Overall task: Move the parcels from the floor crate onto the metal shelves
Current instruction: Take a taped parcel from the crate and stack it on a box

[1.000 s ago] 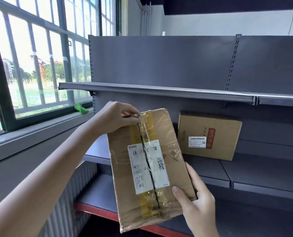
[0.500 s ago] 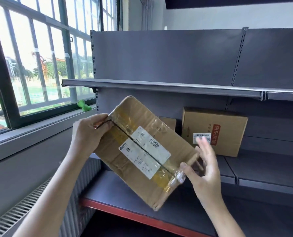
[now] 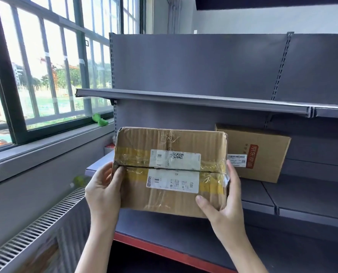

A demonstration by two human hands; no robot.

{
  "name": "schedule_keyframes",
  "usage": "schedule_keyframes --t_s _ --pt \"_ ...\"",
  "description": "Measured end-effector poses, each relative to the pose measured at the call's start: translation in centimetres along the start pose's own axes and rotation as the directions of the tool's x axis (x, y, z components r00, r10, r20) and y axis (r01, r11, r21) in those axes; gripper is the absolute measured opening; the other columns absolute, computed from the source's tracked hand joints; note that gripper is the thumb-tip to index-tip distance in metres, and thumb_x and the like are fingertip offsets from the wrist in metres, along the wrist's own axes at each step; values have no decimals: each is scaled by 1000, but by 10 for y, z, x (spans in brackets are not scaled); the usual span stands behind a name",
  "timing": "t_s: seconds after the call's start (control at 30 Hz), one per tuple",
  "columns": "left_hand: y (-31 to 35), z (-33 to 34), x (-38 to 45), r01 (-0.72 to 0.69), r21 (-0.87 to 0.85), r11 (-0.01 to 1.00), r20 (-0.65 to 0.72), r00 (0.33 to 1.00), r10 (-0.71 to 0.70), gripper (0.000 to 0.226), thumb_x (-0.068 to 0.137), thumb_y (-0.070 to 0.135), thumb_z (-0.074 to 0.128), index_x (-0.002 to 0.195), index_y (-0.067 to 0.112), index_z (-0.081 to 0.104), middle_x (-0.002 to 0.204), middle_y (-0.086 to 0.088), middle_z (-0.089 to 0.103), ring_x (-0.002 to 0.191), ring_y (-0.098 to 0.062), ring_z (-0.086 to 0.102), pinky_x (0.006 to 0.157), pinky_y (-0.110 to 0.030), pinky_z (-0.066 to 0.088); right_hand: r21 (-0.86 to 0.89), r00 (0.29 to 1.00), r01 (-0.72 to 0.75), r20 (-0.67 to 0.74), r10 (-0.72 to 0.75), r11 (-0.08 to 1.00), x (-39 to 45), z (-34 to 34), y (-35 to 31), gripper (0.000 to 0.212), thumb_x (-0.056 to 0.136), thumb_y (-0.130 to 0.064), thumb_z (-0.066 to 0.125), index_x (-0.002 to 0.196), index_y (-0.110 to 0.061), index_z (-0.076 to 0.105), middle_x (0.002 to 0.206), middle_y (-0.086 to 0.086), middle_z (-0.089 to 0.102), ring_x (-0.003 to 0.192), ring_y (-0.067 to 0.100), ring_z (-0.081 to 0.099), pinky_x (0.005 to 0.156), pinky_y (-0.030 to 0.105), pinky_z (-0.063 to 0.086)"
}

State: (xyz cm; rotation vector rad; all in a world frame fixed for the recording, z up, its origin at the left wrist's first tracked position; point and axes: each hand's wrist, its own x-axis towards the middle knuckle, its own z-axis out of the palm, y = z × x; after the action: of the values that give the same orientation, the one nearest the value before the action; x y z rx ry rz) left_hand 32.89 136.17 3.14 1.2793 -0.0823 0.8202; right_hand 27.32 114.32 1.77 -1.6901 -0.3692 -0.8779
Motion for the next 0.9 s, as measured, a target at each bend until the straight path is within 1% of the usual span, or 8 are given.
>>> schedule_keyframes --t_s 0.17,0.3,0.4,0.5,0.6,0.73,0.8,0.9 --pt "-8 -4 -8 68 -39 997 207 977 -59 44 77 -7 67 103 29 62 96 6 69 80 3 65 70 -8 49 13 999 -25 -29 25 1000 4 -10 7 95 69 -8 77 127 -63 26 132 -46 32 128 -18 26 93 -5 25" --pt "-18 -10 -13 135 -4 991 316 940 -127 55 75 -9 69 111 31 59 104 6 69 92 1 65 73 -10 51 31 997 -71 -26 72 997 -1 -16 22 92 65 -18 75 130 -58 25 130 -47 34 125 -19 30 90 -4 28" --pt "-21 -3 -13 132 24 991 339 931 -132 56 77 -9 67 114 32 55 107 10 66 91 8 63 71 -7 48 52 995 -99 -25 100 994 0 -18 34 94 68 -11 79 130 -58 25 130 -43 38 126 -14 34 95 3 32" --pt "-19 4 -13 101 45 994 352 929 -110 57 78 -10 66 114 34 53 107 13 64 91 10 61 71 -5 47 59 992 -107 -63 110 993 -4 -18 42 96 66 -12 81 127 -62 26 128 -42 41 123 -14 38 92 0 33" --pt "-28 5 -18 87 77 993 325 939 -108 63 77 -9 67 108 45 55 105 15 66 95 7 61 70 -7 48 61 988 -135 -72 139 989 -12 -19 55 104 65 -3 82 125 -66 27 127 -39 44 120 -10 43 87 1 37" --pt "-45 -4 -19 126 65 990 297 945 -140 76 77 -12 65 97 61 57 100 24 68 89 7 64 63 -10 51 5 986 -135 -98 135 991 -21 -5 66 100 56 -14 77 124 -69 27 129 -42 39 122 -10 40 93 2 35" --pt "-53 -8 -7 125 55 991 297 945 -136 75 76 -13 65 99 59 58 101 16 69 87 3 66 63 -12 52 -6 987 -125 -100 124 992 -17 8 71 103 57 -10 79 124 -68 27 130 -41 39 123 -9 40 93 2 35" --pt "-65 -8 22 129 28 991 308 942 -131 72 77 -14 64 103 53 56 104 7 68 85 2 67 63 -11 52 -25 990 -98 -104 94 995 2 29 76 111 64 9 79 125 -67 26 130 -40 39 122 -10 40 90 1 36"
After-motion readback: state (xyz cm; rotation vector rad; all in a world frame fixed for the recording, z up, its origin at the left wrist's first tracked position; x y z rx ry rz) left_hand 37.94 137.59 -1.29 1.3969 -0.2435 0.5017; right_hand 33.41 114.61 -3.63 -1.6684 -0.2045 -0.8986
